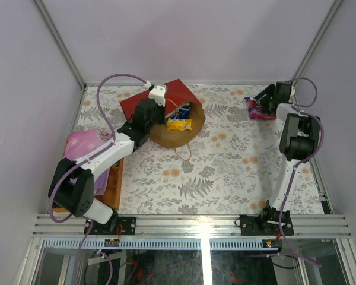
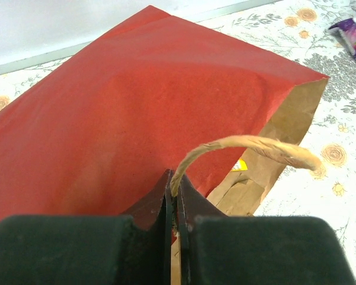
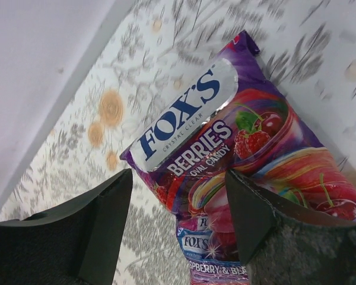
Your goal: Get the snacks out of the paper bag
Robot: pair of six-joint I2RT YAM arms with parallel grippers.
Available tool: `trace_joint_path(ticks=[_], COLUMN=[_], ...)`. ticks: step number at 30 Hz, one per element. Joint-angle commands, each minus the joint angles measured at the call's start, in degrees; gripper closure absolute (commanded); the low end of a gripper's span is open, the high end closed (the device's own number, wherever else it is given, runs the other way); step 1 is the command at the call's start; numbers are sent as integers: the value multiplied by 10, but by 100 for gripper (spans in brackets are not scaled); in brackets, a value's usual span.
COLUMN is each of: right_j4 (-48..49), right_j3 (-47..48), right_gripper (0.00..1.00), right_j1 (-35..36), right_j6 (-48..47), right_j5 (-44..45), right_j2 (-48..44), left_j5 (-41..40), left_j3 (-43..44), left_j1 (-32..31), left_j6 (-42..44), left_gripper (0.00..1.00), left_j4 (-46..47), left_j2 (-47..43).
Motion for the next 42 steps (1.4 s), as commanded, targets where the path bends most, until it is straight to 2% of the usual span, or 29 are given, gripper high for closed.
trace_joint_path(ticks=[1,5,7,10,12,15,20,24,32,36,42], right_j4=[-35,-57,-25,81,116,152,257,268,250,276,362], right_j3=[69,155,157,91,47,-32,-211,-294,-403,-433,-417], right_gripper=[29,31,34,34,32,26,23,22,20,19,19], right_j1=[-32,-48,-52,-52,-49,-40,-6,62,242,312,378], right_j6=[-4,-15,-13,12,22,29,45,15,-36,-9,43], right_j5=[-8,-68,-108,-141,-152,-145,-118,-113,-26,-10,-14], right_j2=[55,101,89,22,-27,-113,-252,-319,-398,-390,-316], left_j5=[-5,3,5,4,1,-22,-40,-22,-11,-14,-4], left_j3=[-2,9,14,7,-4,-16,-32,-33,-59,-96,-100], left_j1=[20,24,24,24,24,24,25,27,27,27,28], left_j6=[-29,-31,-28,-26,-29,-46,-72,-81,-101,-104,-94], left_gripper=[99,100,100,100,100,100,100,96,95,85,80], left_j4=[15,-2,-7,5,23,47,75,73,115,163,159], left_j2=[-4,0,0,-6,-15,-25,-41,-48,-69,-98,-110])
